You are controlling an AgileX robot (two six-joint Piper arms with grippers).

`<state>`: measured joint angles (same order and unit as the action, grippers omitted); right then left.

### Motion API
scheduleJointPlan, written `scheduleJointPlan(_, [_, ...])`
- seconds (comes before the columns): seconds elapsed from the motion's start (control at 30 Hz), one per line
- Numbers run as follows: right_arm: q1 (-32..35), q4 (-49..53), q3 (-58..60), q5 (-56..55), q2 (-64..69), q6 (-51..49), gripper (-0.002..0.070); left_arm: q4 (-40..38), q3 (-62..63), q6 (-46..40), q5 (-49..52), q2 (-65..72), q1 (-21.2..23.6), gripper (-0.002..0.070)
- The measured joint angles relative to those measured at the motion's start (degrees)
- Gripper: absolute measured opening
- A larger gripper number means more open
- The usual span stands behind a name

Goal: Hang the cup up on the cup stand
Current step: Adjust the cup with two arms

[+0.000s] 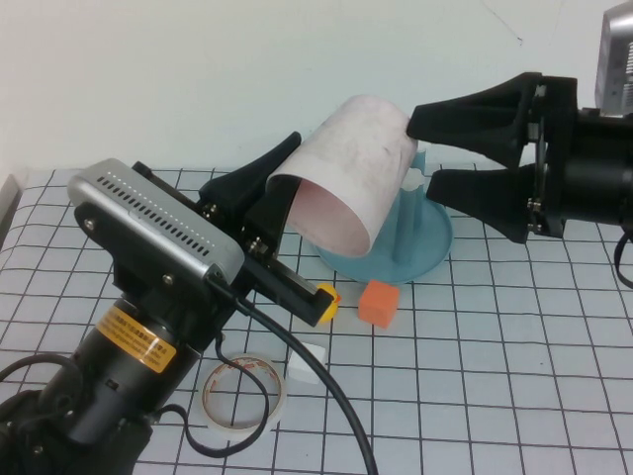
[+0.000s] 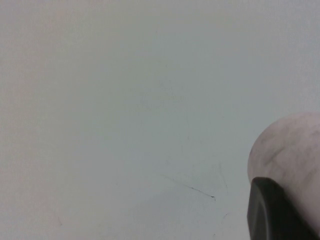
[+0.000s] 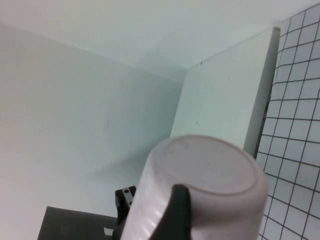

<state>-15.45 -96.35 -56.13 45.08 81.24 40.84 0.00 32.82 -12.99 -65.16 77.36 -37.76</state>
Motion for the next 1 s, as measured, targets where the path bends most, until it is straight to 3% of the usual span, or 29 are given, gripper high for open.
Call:
scheduleJointPlan(0.43, [0.0, 0.0, -1.4, 1.9, 0.2, -2.9, 0.0668, 0.0, 0.0, 0.0, 0.0, 0.0, 0.0, 0.0007])
scheduleJointPlan(1.0, [-6.7, -0.2, -5.3, 0.1, 3.8, -2.6, 0.0668, 1.0, 0.0, 0.2, 0.1, 0.0, 0.0, 0.0006])
